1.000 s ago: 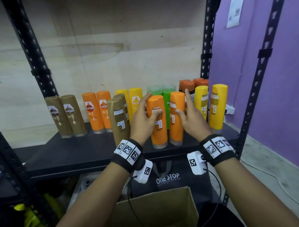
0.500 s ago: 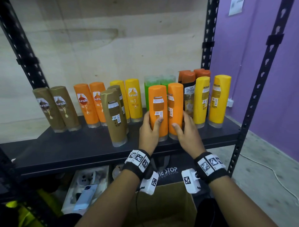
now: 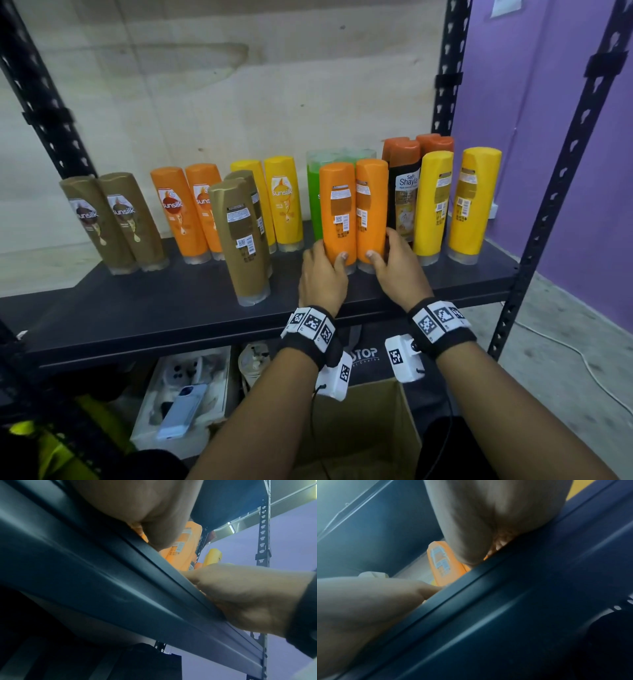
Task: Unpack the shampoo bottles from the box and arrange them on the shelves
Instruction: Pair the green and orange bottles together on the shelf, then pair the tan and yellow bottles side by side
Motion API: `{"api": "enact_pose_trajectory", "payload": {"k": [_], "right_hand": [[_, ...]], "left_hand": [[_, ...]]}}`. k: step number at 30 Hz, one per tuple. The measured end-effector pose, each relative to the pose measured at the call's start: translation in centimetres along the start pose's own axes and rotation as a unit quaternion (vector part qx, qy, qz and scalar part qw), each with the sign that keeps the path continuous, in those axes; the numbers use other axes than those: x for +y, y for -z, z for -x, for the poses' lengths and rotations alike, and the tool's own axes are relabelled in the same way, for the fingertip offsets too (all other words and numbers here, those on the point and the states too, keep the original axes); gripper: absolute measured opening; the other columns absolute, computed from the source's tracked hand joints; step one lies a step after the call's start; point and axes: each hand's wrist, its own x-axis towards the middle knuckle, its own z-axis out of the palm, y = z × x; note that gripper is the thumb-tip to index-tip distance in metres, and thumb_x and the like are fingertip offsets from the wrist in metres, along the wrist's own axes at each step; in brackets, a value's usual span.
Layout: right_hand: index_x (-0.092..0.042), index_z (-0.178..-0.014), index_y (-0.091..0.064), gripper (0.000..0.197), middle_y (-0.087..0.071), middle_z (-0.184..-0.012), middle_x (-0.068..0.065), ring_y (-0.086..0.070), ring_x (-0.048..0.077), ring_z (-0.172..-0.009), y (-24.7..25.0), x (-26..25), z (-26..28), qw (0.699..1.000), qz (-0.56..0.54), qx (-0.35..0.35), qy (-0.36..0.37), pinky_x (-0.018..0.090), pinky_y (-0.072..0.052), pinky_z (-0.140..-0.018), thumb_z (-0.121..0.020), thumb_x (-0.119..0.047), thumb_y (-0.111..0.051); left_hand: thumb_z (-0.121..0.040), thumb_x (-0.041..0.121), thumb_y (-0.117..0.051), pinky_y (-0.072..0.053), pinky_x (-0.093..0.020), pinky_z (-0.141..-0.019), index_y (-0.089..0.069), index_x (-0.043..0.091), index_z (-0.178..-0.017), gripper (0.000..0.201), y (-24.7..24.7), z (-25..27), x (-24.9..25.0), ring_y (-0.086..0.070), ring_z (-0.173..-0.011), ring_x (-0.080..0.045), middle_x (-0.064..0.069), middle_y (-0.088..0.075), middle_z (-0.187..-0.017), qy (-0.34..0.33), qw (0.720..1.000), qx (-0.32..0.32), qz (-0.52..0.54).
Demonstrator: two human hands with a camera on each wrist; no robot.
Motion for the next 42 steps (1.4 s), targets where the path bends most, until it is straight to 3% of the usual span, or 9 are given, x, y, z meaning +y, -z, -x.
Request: {"api": "enact_pose_trajectory", "payload": {"k": [6, 16, 21, 24, 28, 31, 33, 36, 42], "right_hand": [[-0.018, -0.14, -0.047, 0.047, -0.059, -0.134, 0.007, -0.06, 0.028, -0.116, -0.7, -0.1, 0.8, 0.997, 0.064, 0.035, -0.019, 0.047, -0.053, -0.089, -0.103, -0.045, -0.053], [-0.019, -0.136, -0.049, 0.048, -0.063, -0.128, 0.007, -0.065, 0.031, -0.108, -1.2, -0.6, 1.2, 0.992, 0.106, 0.056, -0.037, 0.047, -0.055, -0.083, -0.102, -0.053, -0.05], [-0.018, -0.135, -0.048, 0.044, -0.059, -0.128, 0.007, -0.065, 0.027, -0.104, -1.1, -0.7, 1.8, 0.992, 0.087, 0.086, -0.016, 0.04, -0.053, -0.076, -0.099, -0.042, -0.058], [-0.016, -0.124, -0.052, 0.031, -0.053, -0.117, 0.003, -0.063, 0.018, -0.093, -0.4, -0.7, 1.9, 0.992, 0.016, 0.126, 0.003, 0.039, -0.056, -0.074, -0.097, -0.028, -0.062], [-0.016, -0.109, -0.055, 0.015, -0.055, -0.105, 0.001, -0.057, 0.01, -0.087, 0.5, -0.8, 2.3, 0.997, 0.003, 0.071, 0.034, 0.029, -0.052, -0.078, -0.097, -0.019, -0.062], [-0.014, -0.103, -0.062, 0.007, -0.056, -0.104, 0.001, -0.058, 0.013, -0.089, 0.8, -1.0, 2.7, 0.996, 0.064, -0.003, 0.064, 0.033, -0.052, -0.082, -0.097, -0.017, -0.059], [-0.013, -0.102, -0.066, 0.011, -0.058, -0.105, 0.002, -0.058, 0.017, -0.093, 1.0, -1.5, 2.7, 0.988, 0.121, -0.049, 0.083, 0.039, -0.053, -0.083, -0.097, -0.016, -0.056], [-0.015, -0.1, -0.068, 0.015, -0.06, -0.105, 0.002, -0.058, 0.019, -0.096, 0.6, -3.2, 2.8, 0.976, 0.169, -0.086, 0.11, 0.038, -0.051, -0.083, -0.098, -0.019, -0.053], [-0.012, -0.098, -0.071, 0.024, -0.065, -0.102, 0.005, -0.061, 0.024, -0.095, -1.3, -6.5, 2.9, 0.968, 0.178, -0.117, 0.13, 0.042, -0.052, -0.082, -0.101, -0.022, -0.05]], "left_hand": [[-0.105, 0.037, -0.054, -0.048, -0.045, -0.096, -0.047, 0.016, -0.144, 0.045, -0.1, -0.2, 0.3, -0.056, -0.125, -0.032, -0.012, -0.051, -0.139, 0.016, 1.0, 0.009, -0.004], [-0.104, 0.032, -0.058, -0.046, -0.043, -0.099, -0.052, 0.011, -0.138, 0.041, 0.1, -0.6, 0.4, -0.056, -0.126, -0.032, -0.014, -0.057, -0.137, 0.04, 0.999, 0.011, -0.001], [-0.102, 0.024, -0.061, -0.046, -0.04, -0.102, -0.052, 0.009, -0.142, 0.044, 0.6, 0.1, 0.0, -0.057, -0.126, -0.03, -0.014, -0.058, -0.136, 0.018, 0.999, 0.018, 0.023], [-0.1, 0.022, -0.062, -0.049, -0.039, -0.103, -0.054, 0.008, -0.14, 0.043, 1.4, 1.0, -0.1, -0.059, -0.122, -0.026, -0.013, -0.059, -0.133, -0.013, 0.998, 0.034, 0.051], [-0.101, 0.021, -0.06, -0.051, -0.041, -0.102, -0.063, 0.01, -0.127, 0.029, 2.5, 2.4, -0.6, -0.06, -0.114, -0.019, -0.006, -0.061, -0.123, -0.043, 0.996, 0.037, 0.066], [-0.103, 0.02, -0.056, -0.048, -0.035, -0.096, -0.069, 0.011, -0.113, 0.019, 3.5, 3.4, -1.6, -0.061, -0.107, -0.02, -0.004, -0.066, -0.11, -0.081, 0.996, 0.037, 0.017], [-0.103, 0.021, -0.054, -0.047, -0.033, -0.091, -0.072, 0.011, -0.107, 0.02, 4.5, 4.0, -2.0, -0.06, -0.103, -0.021, -0.004, -0.066, -0.104, -0.11, 0.992, 0.039, -0.039], [-0.102, 0.028, -0.054, -0.051, -0.036, -0.076, -0.071, 0.012, -0.099, 0.024, 6.4, 4.3, -2.3, -0.063, -0.09, -0.022, -0.005, -0.066, -0.096, -0.136, 0.982, 0.042, -0.127], [-0.1, 0.046, -0.053, -0.046, -0.032, -0.062, -0.064, 0.021, -0.087, 0.031, 10.5, 4.6, -2.8, -0.063, -0.077, -0.021, 0.003, -0.065, -0.086, -0.119, 0.968, 0.049, -0.216]]}}
